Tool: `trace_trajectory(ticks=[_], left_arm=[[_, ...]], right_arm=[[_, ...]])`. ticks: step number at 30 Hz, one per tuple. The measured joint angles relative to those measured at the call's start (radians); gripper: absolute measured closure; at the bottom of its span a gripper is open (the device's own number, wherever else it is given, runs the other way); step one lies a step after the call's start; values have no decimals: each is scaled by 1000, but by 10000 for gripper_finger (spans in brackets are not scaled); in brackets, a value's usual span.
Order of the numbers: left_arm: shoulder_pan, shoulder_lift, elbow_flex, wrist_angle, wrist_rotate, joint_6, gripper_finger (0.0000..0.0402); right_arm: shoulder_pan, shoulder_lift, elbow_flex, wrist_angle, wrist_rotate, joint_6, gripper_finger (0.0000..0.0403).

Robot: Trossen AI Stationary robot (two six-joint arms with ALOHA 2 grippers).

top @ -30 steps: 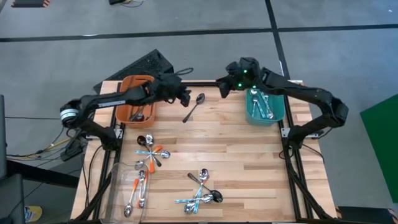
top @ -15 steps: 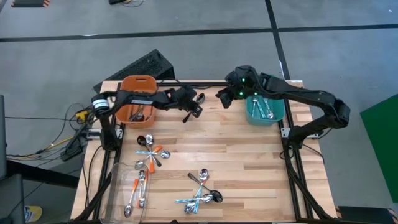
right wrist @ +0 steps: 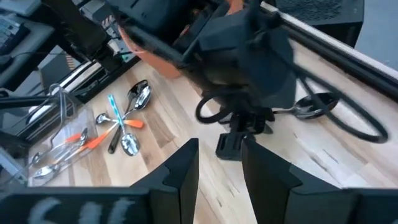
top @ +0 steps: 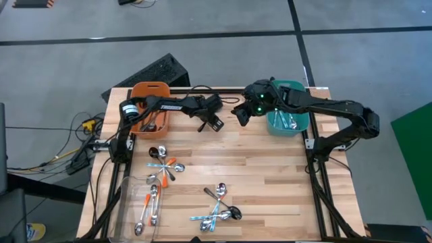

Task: Sort silverware by color (type)
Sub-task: Put the black spoon into the orange bin

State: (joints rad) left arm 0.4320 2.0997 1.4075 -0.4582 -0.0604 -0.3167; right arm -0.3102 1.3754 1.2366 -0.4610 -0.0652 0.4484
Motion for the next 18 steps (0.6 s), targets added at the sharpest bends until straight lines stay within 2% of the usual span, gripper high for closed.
trace_trajectory(ticks=[3, 7, 14, 18], left_arm=[[2, 22, 36, -45, 15, 22, 329], [3, 20, 46, -67, 23, 36, 388], [31, -8, 43, -141, 45, 38, 401], [34, -66, 41, -190, 2, 38, 401]], right_arm=[[17, 0, 0, -4, 15, 21, 260], [31, 0, 0, -5, 16, 25, 260], [42, 0, 0, -3, 17, 50, 260], [42, 0, 0, 1, 18, 52, 260]])
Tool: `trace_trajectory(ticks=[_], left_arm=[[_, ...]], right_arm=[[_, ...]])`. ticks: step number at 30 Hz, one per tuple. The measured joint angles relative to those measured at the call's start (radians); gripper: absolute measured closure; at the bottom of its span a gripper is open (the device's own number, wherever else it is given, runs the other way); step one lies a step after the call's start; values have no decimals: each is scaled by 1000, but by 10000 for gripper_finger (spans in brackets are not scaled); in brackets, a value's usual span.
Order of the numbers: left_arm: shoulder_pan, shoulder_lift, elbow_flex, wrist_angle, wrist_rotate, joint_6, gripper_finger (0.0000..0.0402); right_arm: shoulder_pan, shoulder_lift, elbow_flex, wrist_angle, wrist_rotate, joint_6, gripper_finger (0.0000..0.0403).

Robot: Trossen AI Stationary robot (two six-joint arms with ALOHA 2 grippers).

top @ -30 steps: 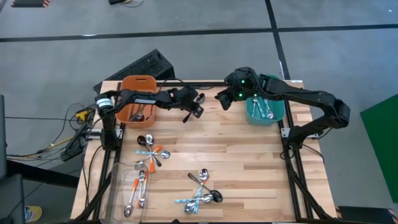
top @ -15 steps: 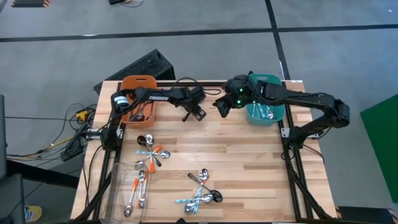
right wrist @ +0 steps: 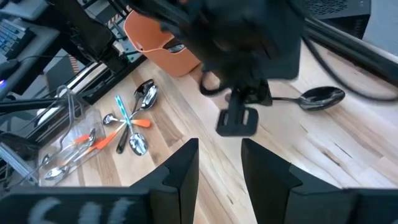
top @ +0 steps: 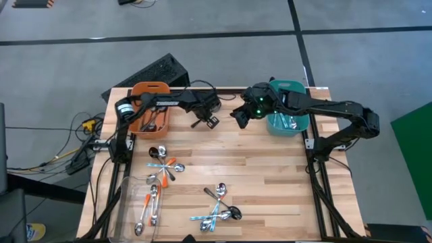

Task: Sort silverware by color (type)
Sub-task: Put the black spoon into the orange bin

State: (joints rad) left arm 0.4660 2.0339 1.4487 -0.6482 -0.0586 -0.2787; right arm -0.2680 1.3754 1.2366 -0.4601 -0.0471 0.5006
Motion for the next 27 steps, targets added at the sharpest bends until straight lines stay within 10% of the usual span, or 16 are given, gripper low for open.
trace_trajectory(ticks=[10, 27], left_arm=[[5, -86, 3, -4, -45, 12, 392], [47, 71, 7, 30, -39, 82, 265]], right_arm=[[-9, 0, 0, 40, -1, -1, 260], [44, 0, 0, 4, -7, 23, 260]])
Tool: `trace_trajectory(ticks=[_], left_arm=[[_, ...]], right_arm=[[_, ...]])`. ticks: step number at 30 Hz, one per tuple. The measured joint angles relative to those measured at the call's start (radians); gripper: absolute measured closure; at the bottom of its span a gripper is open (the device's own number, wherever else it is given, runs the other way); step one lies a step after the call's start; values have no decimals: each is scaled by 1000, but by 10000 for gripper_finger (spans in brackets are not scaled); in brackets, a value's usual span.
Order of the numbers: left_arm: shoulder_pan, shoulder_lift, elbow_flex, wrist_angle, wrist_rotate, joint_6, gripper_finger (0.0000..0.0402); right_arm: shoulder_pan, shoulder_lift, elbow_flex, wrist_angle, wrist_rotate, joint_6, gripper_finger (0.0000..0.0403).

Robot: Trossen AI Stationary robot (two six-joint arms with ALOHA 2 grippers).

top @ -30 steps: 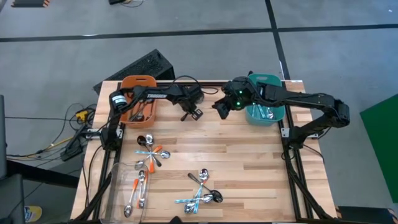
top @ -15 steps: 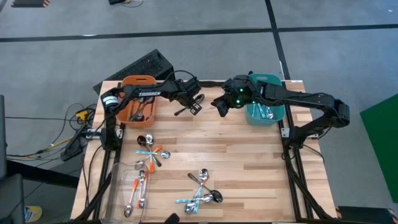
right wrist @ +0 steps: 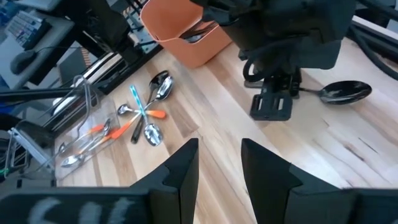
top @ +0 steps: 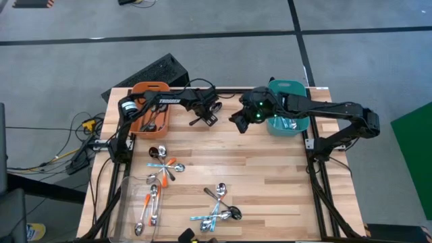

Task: Sort silverware by color (type)
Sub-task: Put the black spoon into the orange bin

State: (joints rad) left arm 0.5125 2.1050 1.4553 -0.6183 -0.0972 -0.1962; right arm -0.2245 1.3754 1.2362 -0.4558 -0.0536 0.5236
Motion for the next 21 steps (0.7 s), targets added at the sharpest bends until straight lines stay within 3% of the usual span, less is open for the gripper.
trace_trajectory(ticks=[3, 8, 14, 21], left_arm=[[0, 14, 2, -12, 4, 12, 297], [-5, 9, 2, -32, 42, 20, 387], [-17, -71, -12, -156, 69, -18, 398], [-44, -302, -6, -277, -16, -65, 399]], right_arm=[[0, 0, 0, -2, 0, 0, 260], [0, 0, 0, -2, 0, 3, 260], [0, 0, 0, -2, 0, 3, 260], [-14, 0, 0, -1, -1, 0, 260]])
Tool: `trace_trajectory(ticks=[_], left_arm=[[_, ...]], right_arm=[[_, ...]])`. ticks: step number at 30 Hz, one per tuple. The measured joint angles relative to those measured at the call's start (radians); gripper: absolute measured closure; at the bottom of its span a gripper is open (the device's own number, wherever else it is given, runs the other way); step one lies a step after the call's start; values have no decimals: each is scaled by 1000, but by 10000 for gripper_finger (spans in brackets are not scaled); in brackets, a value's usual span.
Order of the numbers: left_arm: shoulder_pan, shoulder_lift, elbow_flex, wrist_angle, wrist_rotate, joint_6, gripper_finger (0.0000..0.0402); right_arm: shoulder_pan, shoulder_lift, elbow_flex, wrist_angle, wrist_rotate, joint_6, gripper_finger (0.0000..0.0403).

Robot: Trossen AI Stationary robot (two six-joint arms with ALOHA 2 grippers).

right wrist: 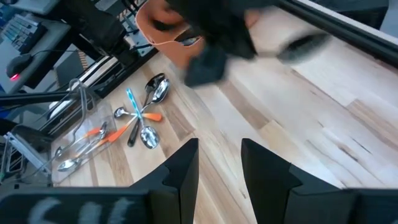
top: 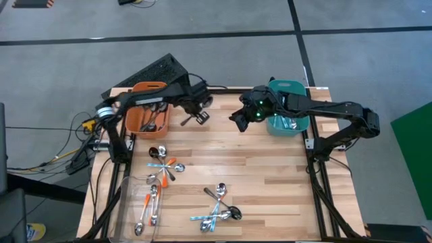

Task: Sort silverware by color (type)
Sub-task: Put the black spoon into the orange bin

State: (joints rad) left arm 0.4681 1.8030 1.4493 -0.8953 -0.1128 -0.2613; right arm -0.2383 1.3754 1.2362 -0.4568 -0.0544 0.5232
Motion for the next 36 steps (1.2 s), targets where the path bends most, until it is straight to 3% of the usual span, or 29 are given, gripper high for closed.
trace_trajectory(ticks=[7, 10, 18, 22, 33, 36], left_arm=[[-6, -225, -8, -290, -308, -105, 399], [30, -321, -65, -331, -360, -161, 399], [159, -533, -378, -289, -275, -288, 398], [188, -584, -498, -288, -242, -376, 378], [187, -606, -548, -228, -259, -420, 283], [177, -631, -541, -180, -198, -422, 267]], right_arm=[[-38, 0, 0, -1, 0, -8, 260], [-52, 0, 0, 0, 0, -8, 260], [-56, 0, 0, -1, -4, -11, 260], [-46, 11, 0, 2, -8, -11, 260], [40, 64, 3, 69, -24, 12, 269], [59, 80, -2, 34, -28, 54, 274]])
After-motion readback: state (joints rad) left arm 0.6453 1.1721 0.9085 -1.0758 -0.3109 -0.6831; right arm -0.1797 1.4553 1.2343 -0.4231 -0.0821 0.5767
